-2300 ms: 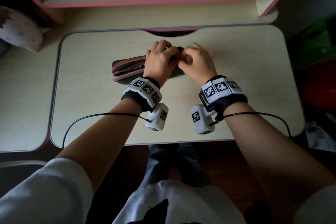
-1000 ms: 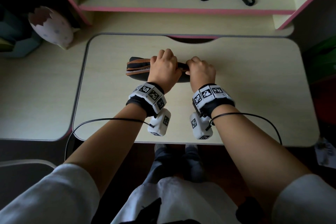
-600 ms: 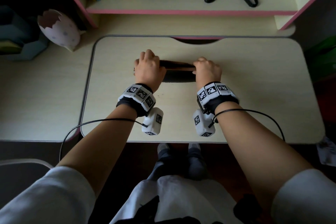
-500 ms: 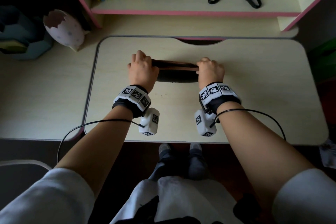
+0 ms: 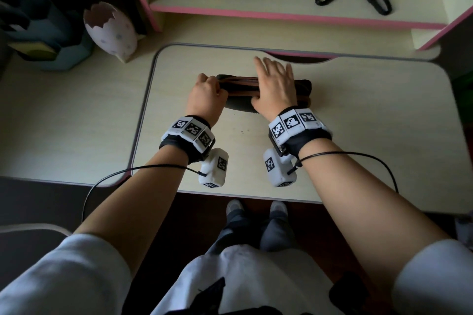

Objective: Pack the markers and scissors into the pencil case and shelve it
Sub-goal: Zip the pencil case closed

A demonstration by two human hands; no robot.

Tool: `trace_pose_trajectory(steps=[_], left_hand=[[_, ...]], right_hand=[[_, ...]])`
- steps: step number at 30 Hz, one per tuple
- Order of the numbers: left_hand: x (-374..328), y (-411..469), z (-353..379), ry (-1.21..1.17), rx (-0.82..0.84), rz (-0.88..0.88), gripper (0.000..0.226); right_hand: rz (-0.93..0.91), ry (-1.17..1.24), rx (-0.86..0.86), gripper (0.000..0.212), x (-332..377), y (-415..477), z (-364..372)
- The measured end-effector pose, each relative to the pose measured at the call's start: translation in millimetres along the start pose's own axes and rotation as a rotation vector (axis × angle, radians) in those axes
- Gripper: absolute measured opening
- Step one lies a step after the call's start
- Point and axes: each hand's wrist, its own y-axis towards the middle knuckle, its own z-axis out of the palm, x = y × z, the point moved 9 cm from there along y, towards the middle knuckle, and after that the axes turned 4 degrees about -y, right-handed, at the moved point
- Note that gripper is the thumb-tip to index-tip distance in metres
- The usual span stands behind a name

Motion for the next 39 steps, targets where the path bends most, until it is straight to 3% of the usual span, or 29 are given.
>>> trace_pose_trajectory(steps=[5, 11, 17, 24, 29, 39], left_hand=[[4.8, 3.0, -2.7, -0.012, 0.022, 0.022, 0.023], [19.7, 3.4, 2.0, 0.026, 0.007, -0.014, 0.026], [37.0, 8.9, 2.4, 0.128, -0.027, -0.041, 0.025], [60.9, 12.2, 20.3, 0.254, 0.098, -0.173, 0.021], [72.8, 6.0, 41.3, 0.215, 0.205, -0.198, 0.025], [85.7, -2.7, 50.7, 0.156, 0.265, -0.252, 0.031]], right_hand=[[-0.185, -0.062, 0.118, 0.072, 44.2, 9.2, 29.5], [-0.182, -0.053, 0.086, 0.042, 37.9, 12.6, 37.7], [-0.168, -0.044, 0.098, 0.028, 33.0, 18.1, 39.6], [-0.163, -0.030, 0.135, 0.027, 31.6, 21.9, 41.5], [-0.183, -0.022, 0.136, 0.028, 34.2, 18.8, 44.6], [-0.187, 0.024, 0.154, 0.034, 32.8, 4.2, 51.2]])
